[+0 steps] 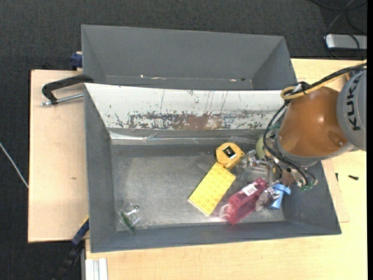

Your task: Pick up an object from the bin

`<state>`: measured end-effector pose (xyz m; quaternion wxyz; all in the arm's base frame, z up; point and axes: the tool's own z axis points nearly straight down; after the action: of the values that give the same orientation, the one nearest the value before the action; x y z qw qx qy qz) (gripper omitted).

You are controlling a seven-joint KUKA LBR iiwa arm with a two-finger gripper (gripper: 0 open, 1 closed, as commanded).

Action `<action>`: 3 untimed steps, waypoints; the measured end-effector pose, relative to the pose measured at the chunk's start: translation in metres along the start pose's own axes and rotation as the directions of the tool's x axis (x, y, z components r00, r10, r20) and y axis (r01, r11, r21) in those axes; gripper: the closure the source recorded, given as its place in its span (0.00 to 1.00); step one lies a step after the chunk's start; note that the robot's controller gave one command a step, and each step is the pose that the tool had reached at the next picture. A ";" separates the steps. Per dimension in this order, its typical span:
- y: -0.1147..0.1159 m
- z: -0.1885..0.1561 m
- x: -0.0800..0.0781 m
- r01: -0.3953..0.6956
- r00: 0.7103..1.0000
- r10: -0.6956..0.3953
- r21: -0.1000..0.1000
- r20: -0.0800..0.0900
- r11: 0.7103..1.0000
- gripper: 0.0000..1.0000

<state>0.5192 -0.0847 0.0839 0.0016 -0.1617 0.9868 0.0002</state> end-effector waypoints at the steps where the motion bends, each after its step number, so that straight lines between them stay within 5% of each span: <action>1: -0.057 0.004 0.010 0.108 0.994 -0.108 -0.005 0.004 0.994 1.00; 3: -0.053 0.004 0.016 0.097 0.995 -0.097 -0.005 0.005 0.995 1.00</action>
Offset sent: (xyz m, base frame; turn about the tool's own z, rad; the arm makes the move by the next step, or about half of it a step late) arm 0.0000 0.0000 0.0000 0.0000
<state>0.5204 -0.1401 0.0800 0.0035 -0.2095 0.9778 0.0032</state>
